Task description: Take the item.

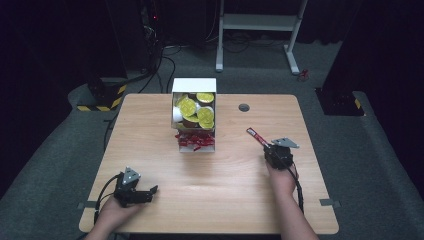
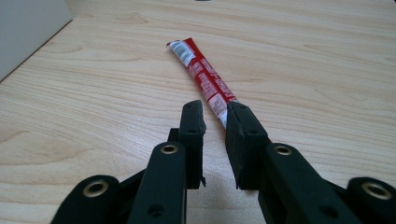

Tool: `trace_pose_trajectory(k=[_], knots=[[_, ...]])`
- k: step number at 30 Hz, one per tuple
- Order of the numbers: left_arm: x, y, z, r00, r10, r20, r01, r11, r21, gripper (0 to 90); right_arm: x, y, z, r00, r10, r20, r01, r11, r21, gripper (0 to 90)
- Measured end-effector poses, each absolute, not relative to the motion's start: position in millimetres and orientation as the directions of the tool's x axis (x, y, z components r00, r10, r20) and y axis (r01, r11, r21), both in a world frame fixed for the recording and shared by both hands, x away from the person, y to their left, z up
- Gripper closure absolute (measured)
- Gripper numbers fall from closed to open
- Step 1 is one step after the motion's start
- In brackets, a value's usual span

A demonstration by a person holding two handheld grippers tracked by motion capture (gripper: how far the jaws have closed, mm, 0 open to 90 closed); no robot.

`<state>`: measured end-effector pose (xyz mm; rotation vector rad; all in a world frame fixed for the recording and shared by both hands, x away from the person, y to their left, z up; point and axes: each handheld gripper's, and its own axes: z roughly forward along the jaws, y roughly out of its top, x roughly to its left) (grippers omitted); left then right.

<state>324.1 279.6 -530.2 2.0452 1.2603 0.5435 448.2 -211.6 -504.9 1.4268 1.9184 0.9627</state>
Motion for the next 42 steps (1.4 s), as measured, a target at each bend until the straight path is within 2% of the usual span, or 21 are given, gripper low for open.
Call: trace_pose_trajectory(k=[24, 42], knots=[[324, 279, -530, 0.448, 0.894, 0.005, 0.616, -0.313, 0.723, 7.9, 428, -197, -483, -0.322, 0.947, -0.018, 0.501, 0.186, 0.845, 66.2], [324, 279, -530, 0.446, 0.895, 0.002, 0.616, -0.308, 0.725, 7.9, 404, -172, -472, -0.375, 0.927, -0.008, 0.478, 0.201, 0.855, 68.2]])
